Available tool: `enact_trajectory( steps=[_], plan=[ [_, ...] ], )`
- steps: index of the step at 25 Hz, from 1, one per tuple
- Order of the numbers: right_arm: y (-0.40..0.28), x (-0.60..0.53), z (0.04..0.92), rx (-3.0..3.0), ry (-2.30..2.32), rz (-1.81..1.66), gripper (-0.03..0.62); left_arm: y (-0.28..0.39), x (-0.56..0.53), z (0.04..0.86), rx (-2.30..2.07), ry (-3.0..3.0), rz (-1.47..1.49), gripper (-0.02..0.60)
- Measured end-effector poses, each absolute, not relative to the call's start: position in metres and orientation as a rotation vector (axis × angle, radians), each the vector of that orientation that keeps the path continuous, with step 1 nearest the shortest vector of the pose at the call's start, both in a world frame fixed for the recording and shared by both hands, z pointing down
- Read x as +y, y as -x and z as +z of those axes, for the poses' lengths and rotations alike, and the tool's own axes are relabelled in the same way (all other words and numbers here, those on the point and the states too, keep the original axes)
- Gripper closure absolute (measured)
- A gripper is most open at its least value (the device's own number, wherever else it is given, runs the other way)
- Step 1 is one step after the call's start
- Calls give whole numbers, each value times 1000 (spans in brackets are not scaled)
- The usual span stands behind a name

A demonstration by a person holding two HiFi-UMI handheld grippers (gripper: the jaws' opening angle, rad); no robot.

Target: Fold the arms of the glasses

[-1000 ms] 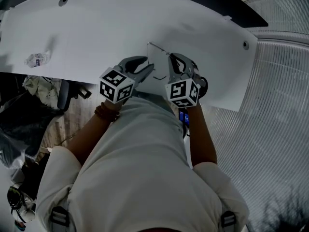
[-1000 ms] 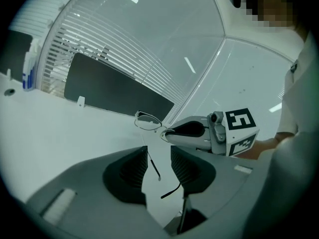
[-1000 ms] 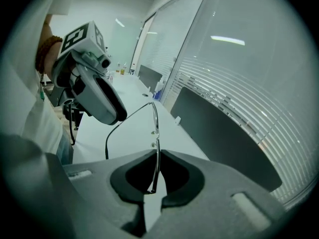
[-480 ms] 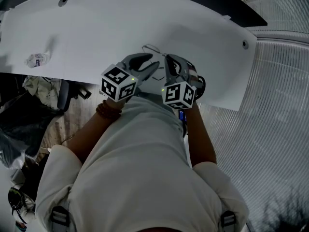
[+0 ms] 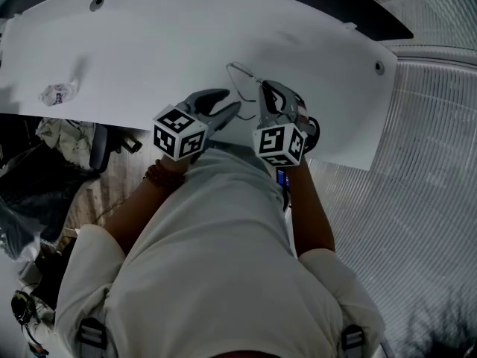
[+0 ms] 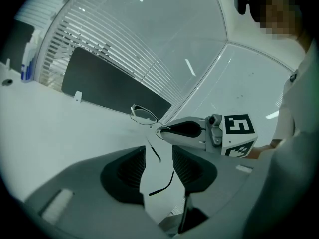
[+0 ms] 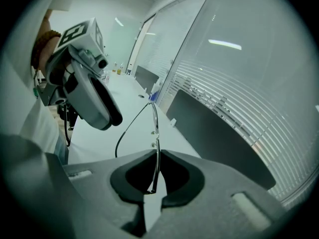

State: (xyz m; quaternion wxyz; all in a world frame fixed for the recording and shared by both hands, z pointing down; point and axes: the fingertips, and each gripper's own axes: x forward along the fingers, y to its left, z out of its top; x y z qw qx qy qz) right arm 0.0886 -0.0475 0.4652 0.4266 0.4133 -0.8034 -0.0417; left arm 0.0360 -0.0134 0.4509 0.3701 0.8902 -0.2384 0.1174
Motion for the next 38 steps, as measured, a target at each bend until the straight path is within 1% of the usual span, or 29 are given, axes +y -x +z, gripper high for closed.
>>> enact_trajectory(
  steps=[14, 19, 24, 32, 38],
  plan=[
    [-80, -44, 465, -2016, -1002, -126, 579, -59, -23, 440, -557, -2318, 274, 408],
    [-78, -41, 467, -2017, -1006, -117, 579, -59, -22, 440, -546, -2333, 278, 408],
    [-91, -48, 463, -2020, -1074, -58, 579, -53, -13, 438, -538, -2314, 273, 407],
    [-117, -70, 448, -2028, -1248, 62, 579, -54, 38, 471, -381, -2128, 294, 417],
    [-120, -74, 444, -2058, -1335, 144, 579, -67, 34, 483, -372, -2070, 239, 417]
  ],
)
